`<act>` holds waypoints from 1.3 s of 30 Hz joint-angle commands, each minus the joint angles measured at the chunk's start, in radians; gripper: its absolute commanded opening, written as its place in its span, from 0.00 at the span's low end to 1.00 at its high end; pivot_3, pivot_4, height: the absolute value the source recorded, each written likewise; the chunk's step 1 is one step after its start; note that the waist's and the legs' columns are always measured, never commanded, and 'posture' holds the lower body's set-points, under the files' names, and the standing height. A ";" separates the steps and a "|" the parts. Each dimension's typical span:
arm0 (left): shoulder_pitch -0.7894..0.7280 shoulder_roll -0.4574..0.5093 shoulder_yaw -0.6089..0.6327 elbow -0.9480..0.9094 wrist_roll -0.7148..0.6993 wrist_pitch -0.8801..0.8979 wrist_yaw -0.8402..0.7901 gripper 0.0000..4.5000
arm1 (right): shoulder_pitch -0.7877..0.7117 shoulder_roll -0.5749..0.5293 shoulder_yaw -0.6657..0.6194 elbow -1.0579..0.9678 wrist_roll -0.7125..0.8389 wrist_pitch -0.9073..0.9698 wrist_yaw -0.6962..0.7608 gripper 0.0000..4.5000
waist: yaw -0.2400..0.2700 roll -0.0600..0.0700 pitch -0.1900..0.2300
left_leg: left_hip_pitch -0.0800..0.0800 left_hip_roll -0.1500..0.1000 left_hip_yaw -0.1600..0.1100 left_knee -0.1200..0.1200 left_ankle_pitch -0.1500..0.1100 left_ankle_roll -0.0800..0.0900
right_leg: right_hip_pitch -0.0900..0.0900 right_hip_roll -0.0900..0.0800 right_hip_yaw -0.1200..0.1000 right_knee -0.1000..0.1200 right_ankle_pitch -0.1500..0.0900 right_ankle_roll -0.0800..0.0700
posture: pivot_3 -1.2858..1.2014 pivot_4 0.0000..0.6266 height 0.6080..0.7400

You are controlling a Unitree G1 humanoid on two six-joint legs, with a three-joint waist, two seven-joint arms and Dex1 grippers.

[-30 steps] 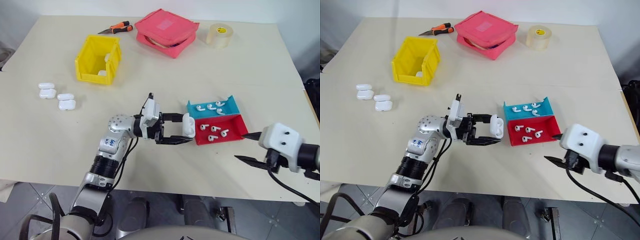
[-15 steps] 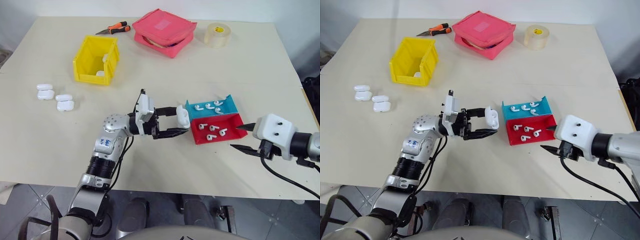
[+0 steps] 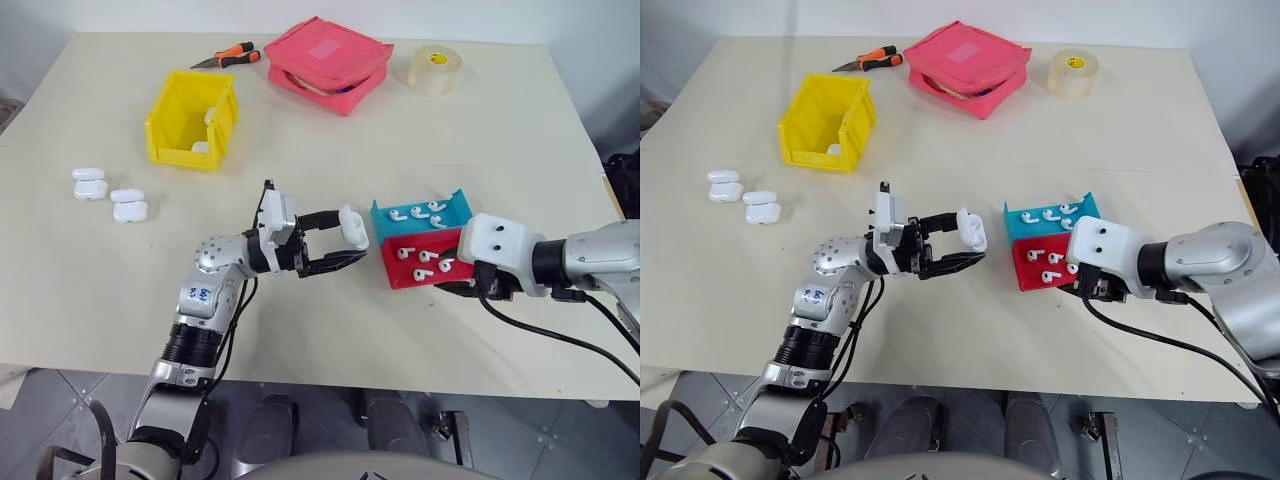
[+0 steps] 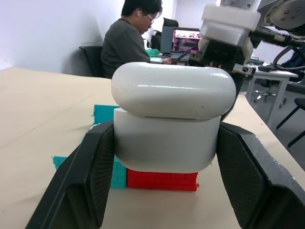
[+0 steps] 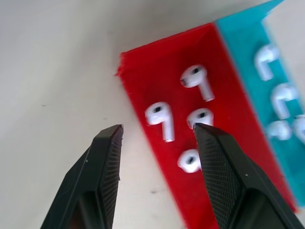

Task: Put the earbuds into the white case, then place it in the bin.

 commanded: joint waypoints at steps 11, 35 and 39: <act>0.033 0.020 0.007 -0.090 -0.037 0.019 0.008 0.62 | -0.154 0.081 0.161 0.052 -0.082 0.012 0.017 0.54 | -0.001 0.000 0.000 | 0.000 0.000 0.000 0.000 0.000 0.000 | 0.000 0.000 0.000 0.000 0.000 0.000 | 0.52 0.24 1.00; 0.039 0.027 0.007 -0.102 -0.035 0.022 0.035 0.62 | -0.213 0.129 0.234 0.172 -0.180 -0.031 0.086 0.54 | -0.002 0.000 0.000 | 0.000 -0.001 0.000 0.000 0.000 0.000 | 0.000 0.000 0.000 0.000 0.000 0.000 | 0.52 0.24 1.00; 0.045 0.029 0.006 -0.109 -0.037 0.026 0.035 0.62 | -0.217 0.140 0.237 0.188 -0.195 -0.037 0.089 0.54 | -0.002 0.000 0.000 | 0.000 0.000 0.000 0.000 0.000 0.000 | 0.000 0.000 0.000 0.000 0.000 0.000 | 0.52 0.24 1.00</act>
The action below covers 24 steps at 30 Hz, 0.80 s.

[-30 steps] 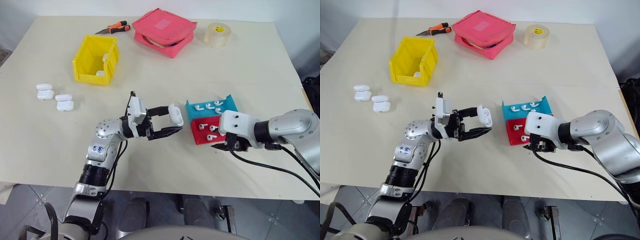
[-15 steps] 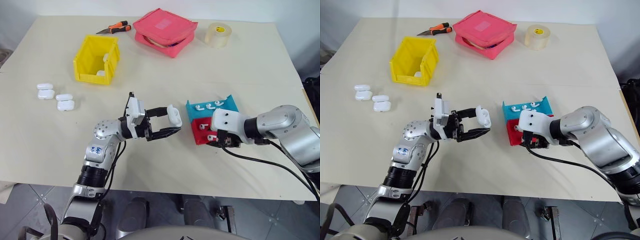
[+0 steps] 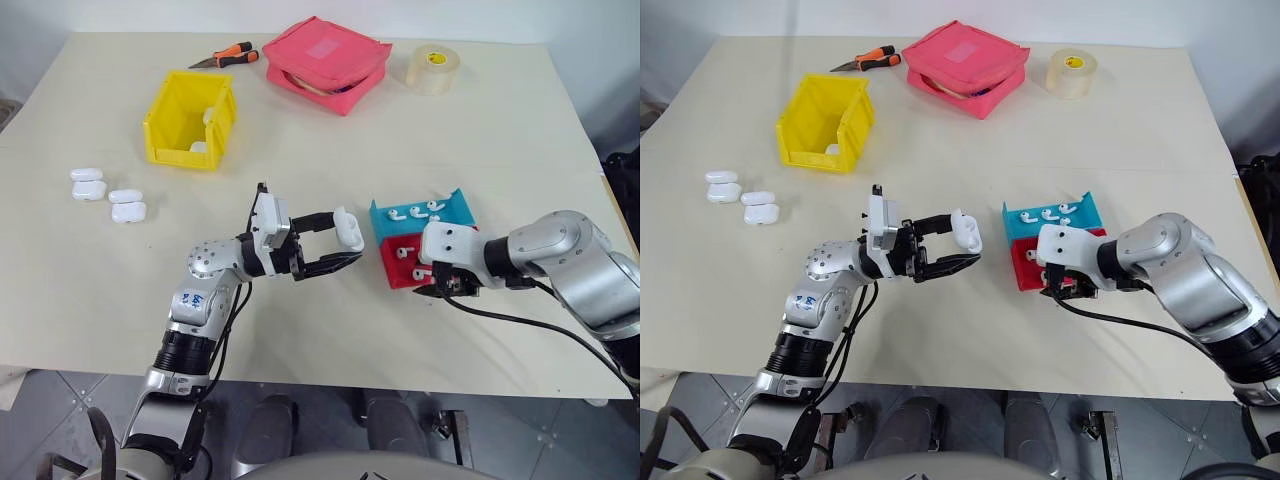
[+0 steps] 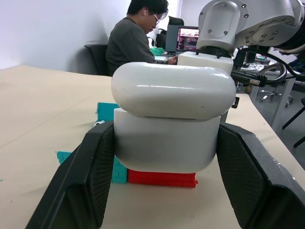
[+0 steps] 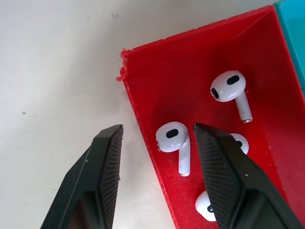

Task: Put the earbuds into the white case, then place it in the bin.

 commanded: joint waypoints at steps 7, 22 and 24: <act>0.008 0.005 0.008 -0.055 -0.022 0.009 0.006 0.62 | -0.028 0.022 0.000 0.024 -0.041 -0.019 0.018 0.54 | 0.000 0.000 0.000 | 0.000 0.000 0.000 0.000 0.000 0.000 | 0.000 0.000 0.000 0.000 0.000 0.000 | 0.52 0.24 1.00; 0.017 0.011 0.010 -0.068 -0.023 0.020 0.020 0.62 | -0.095 0.026 0.050 0.010 -0.102 0.022 0.081 0.54 | -0.001 0.000 0.000 | 0.000 0.000 0.000 0.000 0.000 0.000 | 0.000 0.000 0.000 0.000 0.000 0.000 | 0.52 0.24 1.00; 0.018 0.012 0.010 -0.070 -0.023 0.022 0.022 0.62 | -0.104 0.028 0.057 0.007 -0.108 0.030 0.088 0.54 | -0.001 0.000 0.000 | 0.000 0.000 0.000 0.000 0.000 0.000 | 0.000 0.000 0.000 0.000 0.000 0.000 | 0.52 0.24 1.00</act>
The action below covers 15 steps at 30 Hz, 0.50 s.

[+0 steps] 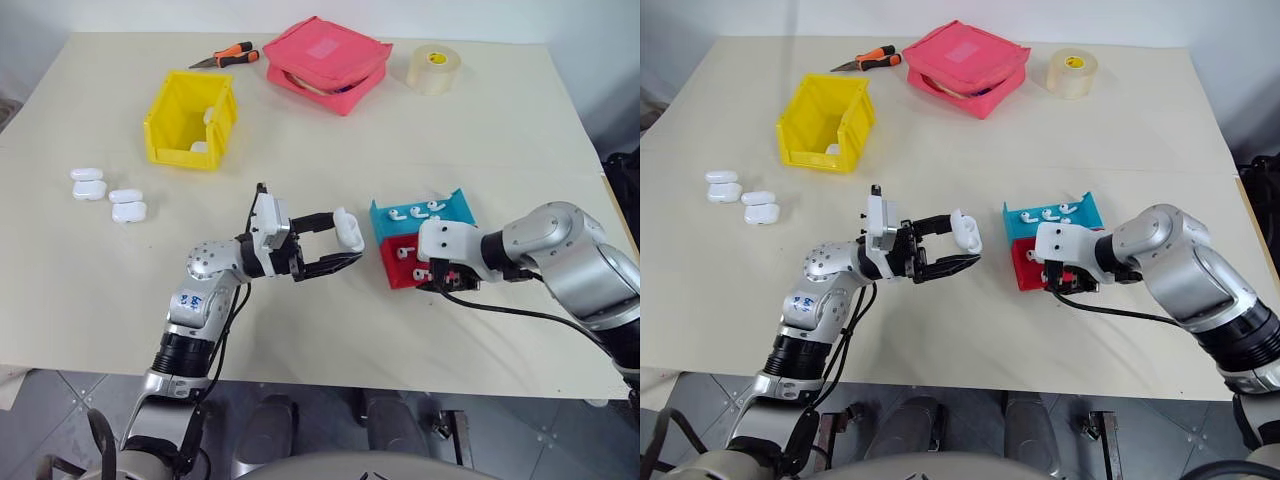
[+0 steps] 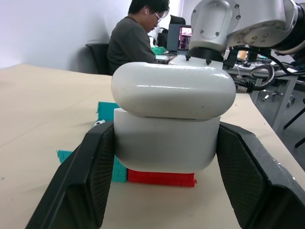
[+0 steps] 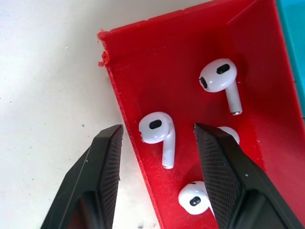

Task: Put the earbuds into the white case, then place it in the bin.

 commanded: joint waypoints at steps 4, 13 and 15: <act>0.008 0.004 0.010 -0.051 -0.023 0.002 0.011 0.62 | -0.034 0.004 0.017 -0.038 -0.020 0.021 0.020 0.54 | 0.000 0.000 0.000 | 0.000 0.000 0.000 0.000 0.000 0.000 | 0.000 0.000 0.000 0.000 0.000 0.000 | 0.52 0.24 1.00; 0.014 0.007 0.011 -0.059 -0.023 0.004 0.020 0.62 | -0.039 0.008 0.037 -0.046 -0.041 0.028 0.035 0.18 | 0.000 0.000 0.000 | 0.000 0.000 0.000 0.000 0.000 0.000 | 0.000 0.000 0.000 -0.001 0.000 0.000 | 0.52 0.24 1.00; 0.015 0.008 0.011 -0.059 -0.023 0.004 0.022 0.62 | -0.037 0.009 0.039 -0.044 -0.046 0.026 0.035 0.10 | 0.000 0.000 0.000 | 0.000 0.000 0.000 0.000 0.000 0.000 | 0.000 0.000 0.000 0.000 0.000 0.000 | 0.52 0.24 1.00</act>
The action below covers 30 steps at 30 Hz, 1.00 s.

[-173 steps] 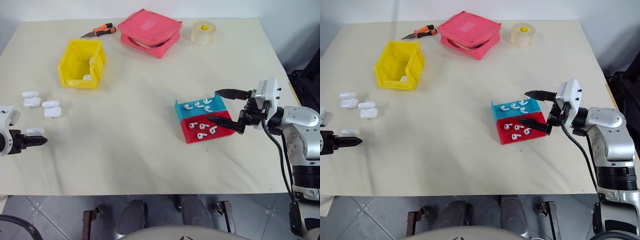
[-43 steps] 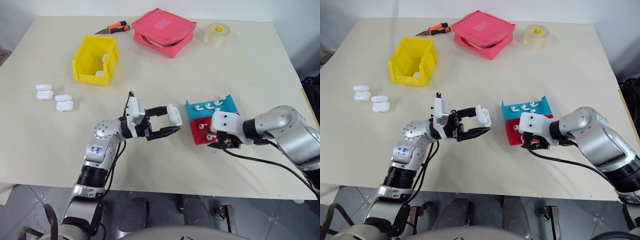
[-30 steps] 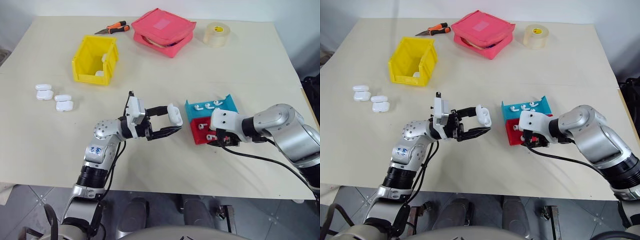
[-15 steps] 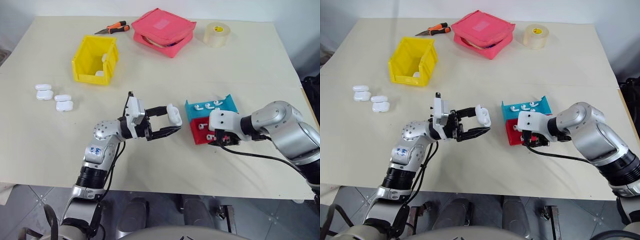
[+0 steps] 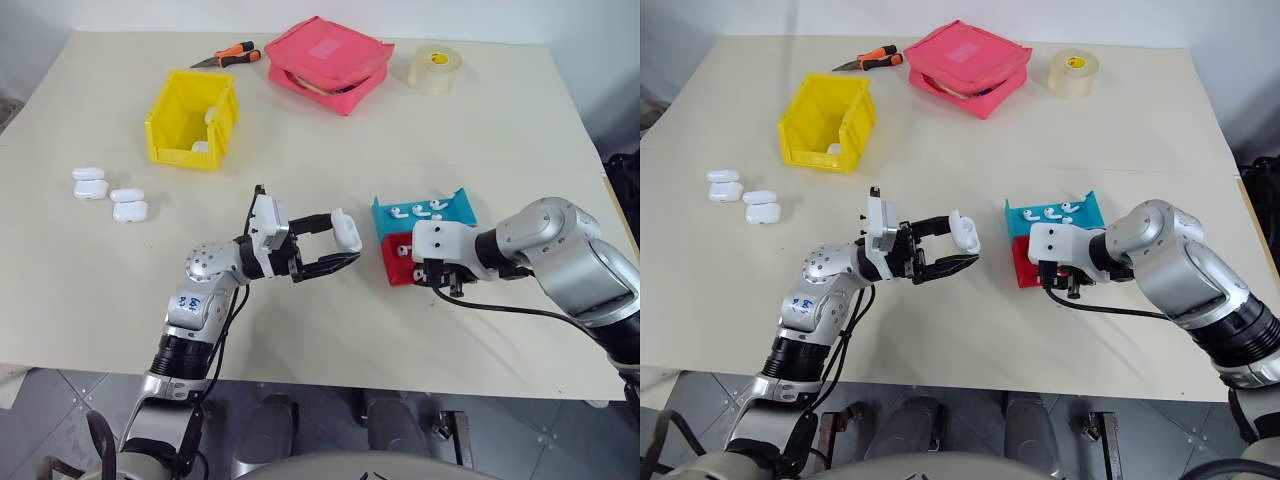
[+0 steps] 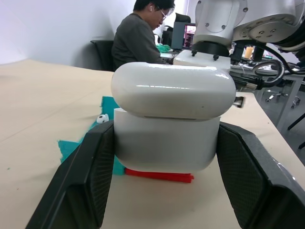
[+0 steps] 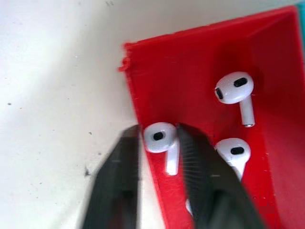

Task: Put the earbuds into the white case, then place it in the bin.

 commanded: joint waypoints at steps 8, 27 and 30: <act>0.004 0.005 0.009 -0.054 -0.025 -0.004 0.003 0.62 | -0.015 0.009 -0.003 -0.022 -0.020 -0.002 0.004 0.10 | 0.000 0.000 0.000 | 0.000 0.000 0.000 0.000 0.000 0.000 | 0.000 0.000 0.000 0.000 0.000 0.000 | 0.52 0.24 1.00; -0.098 -0.031 -0.031 0.149 -0.093 -0.112 -0.349 0.62 | 0.173 0.321 -0.765 -0.359 0.667 0.239 -0.246 0.10 | -0.002 0.000 0.000 | 0.000 -0.001 -0.002 0.000 0.000 0.001 | 0.002 -0.001 -0.002 0.001 0.000 0.001 | 0.52 0.24 1.00; -0.126 -0.040 -0.045 0.202 -0.093 -0.108 -0.411 0.62 | 0.161 0.423 -0.809 -0.398 0.807 0.275 -0.360 0.10 | -0.003 0.000 0.000 | 0.000 -0.001 -0.001 0.000 0.000 0.000 | 0.001 0.000 -0.002 0.003 0.000 0.000 | 0.52 0.24 1.00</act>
